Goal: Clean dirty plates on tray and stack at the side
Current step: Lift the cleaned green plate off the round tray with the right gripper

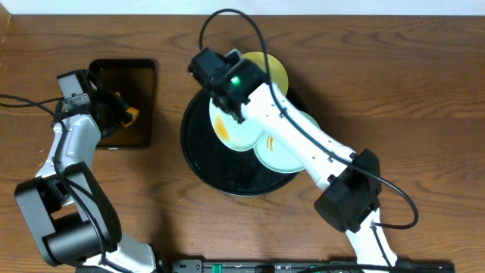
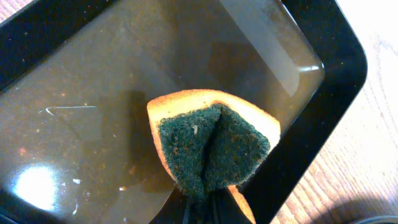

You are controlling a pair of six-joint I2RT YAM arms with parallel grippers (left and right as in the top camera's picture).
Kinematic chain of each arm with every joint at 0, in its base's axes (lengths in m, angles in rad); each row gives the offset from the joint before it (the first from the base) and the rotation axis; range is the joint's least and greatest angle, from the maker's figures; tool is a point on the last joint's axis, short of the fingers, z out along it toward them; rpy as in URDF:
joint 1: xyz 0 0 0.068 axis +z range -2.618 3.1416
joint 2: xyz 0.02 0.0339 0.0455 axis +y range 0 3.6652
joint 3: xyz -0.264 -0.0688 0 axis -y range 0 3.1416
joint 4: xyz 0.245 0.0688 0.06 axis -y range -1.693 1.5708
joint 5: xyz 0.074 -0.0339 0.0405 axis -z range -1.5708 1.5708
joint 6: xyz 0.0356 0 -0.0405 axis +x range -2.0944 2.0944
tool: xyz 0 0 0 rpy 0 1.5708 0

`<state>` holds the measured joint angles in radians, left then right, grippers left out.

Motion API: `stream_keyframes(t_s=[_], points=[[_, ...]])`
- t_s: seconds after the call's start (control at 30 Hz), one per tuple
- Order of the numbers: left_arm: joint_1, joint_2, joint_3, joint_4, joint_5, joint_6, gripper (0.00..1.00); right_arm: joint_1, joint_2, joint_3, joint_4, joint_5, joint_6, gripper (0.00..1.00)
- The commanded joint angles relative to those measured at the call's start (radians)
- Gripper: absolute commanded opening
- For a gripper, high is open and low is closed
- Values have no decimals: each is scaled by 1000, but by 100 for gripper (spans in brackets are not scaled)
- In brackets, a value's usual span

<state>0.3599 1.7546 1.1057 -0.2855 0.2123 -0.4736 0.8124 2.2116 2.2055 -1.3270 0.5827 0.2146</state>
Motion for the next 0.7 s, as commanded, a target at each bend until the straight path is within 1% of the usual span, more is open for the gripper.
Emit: stream_keyframes(t_s=[0.0, 0.1, 0.17, 0.23, 0.37, 0.53, 0.67], points=[[5, 24, 3, 4, 16, 6, 8, 48, 4, 21, -6, 169, -75, 1], [5, 36, 2, 4, 16, 9, 7, 84, 4, 21, -9, 321, -78, 1], [5, 39, 2, 4, 15, 10, 8, 108, 4, 21, -9, 381, -107, 1], [5, 39, 2, 14, 12, 29, 7, 133, 4, 21, -9, 401, -138, 1], [5, 39, 2, 42, 12, 60, 7, 164, 4, 21, -8, 414, -157, 1], [5, 39, -7, 69, 8, 181, 8, 194, 4, 21, 11, 505, -245, 1], [5, 39, -9, 79, -35, 189, 7, 213, 4, 21, 32, 589, -253, 1]])
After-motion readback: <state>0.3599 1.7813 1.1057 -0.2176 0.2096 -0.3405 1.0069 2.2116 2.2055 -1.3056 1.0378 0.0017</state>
